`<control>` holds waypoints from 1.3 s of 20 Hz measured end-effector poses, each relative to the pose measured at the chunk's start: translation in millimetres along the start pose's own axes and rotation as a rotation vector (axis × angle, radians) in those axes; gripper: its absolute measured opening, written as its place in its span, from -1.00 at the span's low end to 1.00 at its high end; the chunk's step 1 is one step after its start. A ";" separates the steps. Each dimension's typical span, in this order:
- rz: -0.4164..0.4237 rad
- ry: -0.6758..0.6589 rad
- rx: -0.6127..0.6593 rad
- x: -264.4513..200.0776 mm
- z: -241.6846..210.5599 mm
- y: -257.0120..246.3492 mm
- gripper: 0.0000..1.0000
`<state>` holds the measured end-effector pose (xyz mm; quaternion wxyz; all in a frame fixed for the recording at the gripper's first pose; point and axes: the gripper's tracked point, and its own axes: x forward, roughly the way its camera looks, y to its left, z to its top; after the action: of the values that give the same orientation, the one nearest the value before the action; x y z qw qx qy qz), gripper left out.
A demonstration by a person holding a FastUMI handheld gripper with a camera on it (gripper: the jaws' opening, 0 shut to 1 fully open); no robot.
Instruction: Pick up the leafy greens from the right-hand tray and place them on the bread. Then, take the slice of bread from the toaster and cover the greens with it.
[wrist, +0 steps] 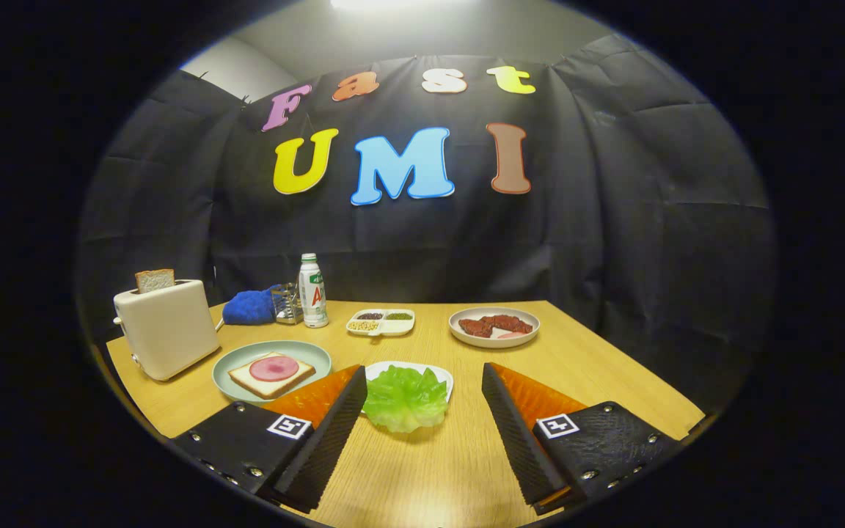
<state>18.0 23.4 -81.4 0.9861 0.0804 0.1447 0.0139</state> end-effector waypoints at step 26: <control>0.061 0.359 -0.019 64.0 -72.0 13.8 -0.87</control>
<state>58.5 51.4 -165.3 0.9442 0.0718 0.3159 0.0595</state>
